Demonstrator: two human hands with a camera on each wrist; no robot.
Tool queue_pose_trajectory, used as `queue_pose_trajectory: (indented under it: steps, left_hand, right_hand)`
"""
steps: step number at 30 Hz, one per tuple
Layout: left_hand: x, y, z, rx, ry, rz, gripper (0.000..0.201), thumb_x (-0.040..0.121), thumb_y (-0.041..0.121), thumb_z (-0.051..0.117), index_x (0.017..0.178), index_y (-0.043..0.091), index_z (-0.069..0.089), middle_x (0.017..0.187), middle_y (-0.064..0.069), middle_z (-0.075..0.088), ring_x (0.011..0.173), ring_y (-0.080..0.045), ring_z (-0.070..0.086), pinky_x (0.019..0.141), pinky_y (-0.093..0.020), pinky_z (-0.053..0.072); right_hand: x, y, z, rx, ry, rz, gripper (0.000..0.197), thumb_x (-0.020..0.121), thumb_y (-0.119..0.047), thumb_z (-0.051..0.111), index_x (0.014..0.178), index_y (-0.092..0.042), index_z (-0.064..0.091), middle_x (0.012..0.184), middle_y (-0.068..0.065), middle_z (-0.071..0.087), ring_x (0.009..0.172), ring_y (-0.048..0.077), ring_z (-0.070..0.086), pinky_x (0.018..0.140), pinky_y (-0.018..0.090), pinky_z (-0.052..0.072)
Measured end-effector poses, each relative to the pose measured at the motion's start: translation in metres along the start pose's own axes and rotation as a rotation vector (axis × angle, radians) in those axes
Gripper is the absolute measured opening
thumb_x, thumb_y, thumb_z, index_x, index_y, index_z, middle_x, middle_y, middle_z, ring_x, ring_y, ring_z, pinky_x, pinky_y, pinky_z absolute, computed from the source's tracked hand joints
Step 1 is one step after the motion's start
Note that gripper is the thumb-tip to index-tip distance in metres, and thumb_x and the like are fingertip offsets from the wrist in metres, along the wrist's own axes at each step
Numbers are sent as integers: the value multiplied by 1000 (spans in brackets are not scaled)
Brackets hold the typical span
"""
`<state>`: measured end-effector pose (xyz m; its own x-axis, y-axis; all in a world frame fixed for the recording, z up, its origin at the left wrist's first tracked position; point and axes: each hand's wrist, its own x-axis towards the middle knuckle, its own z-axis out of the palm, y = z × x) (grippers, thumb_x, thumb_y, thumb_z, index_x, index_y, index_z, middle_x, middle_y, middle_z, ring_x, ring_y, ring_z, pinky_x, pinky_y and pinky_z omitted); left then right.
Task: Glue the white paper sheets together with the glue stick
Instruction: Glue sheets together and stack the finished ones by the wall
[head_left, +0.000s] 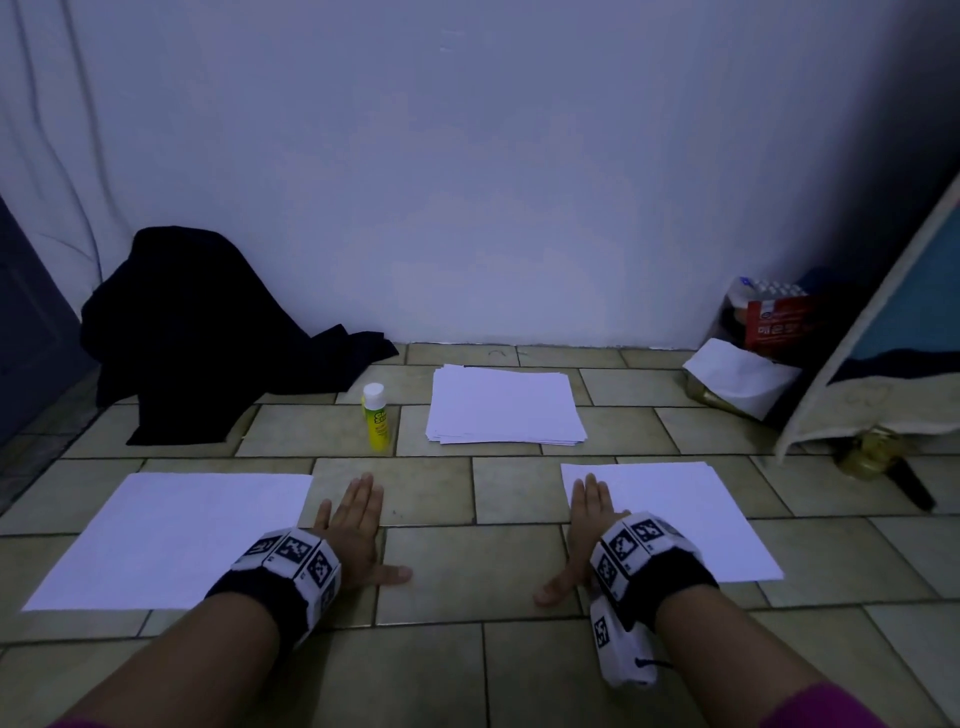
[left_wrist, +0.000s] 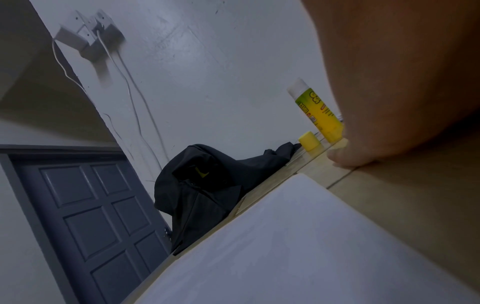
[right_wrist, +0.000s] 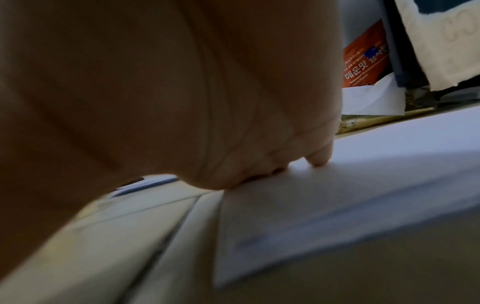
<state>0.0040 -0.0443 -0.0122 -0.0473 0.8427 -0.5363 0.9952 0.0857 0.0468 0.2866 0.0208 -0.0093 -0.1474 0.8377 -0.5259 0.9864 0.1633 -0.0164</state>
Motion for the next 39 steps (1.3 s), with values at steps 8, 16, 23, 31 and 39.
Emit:
queue_pose_trajectory:
  steps: [8, 16, 23, 31, 39]
  left_hand:
    - [-17, -1, -9, -224, 43, 50, 99, 91, 58, 50, 153, 8, -8, 160, -9, -19, 149, -21, -10, 119, -37, 4]
    - [-26, -78, -15, -228, 321, -198, 126, 70, 57, 76, 151, 1, -2, 160, -15, -4, 148, -28, -2, 119, -38, 15]
    - [-33, -101, -6, -173, 221, -329, 102, 59, 58, 80, 136, 6, 39, 130, -6, 49, 119, -20, 51, 95, -27, 45]
    - [-38, -114, -7, -254, 291, -304, 93, 72, 65, 70, 141, 13, 36, 140, -3, 48, 124, -17, 49, 100, -26, 38]
    - [-44, -123, -23, -185, 503, -362, 31, 90, 12, 58, 120, 4, 55, 115, -16, 64, 103, -29, 61, 86, -36, 48]
  right_hand:
    - [3, 0, 4, 9, 9, 15, 158, 48, -72, 77, 144, -3, -28, 153, 13, -31, 143, 30, -23, 115, 55, 1]
    - [7, 0, 6, -2, 9, 22, 159, 46, -74, 76, 143, -3, -29, 153, 13, -31, 143, 30, -23, 115, 56, 2]
    - [10, 2, 8, -17, 12, 19, 159, 46, -75, 75, 143, -3, -28, 153, 14, -30, 143, 32, -24, 118, 52, 1]
    - [10, 2, 8, -14, 16, 20, 159, 46, -74, 76, 144, -3, -28, 154, 14, -29, 143, 31, -23, 116, 52, 1]
    - [10, 1, 6, -31, -3, 33, 159, 46, -75, 75, 144, -3, -28, 154, 14, -30, 143, 32, -23, 116, 52, 2]
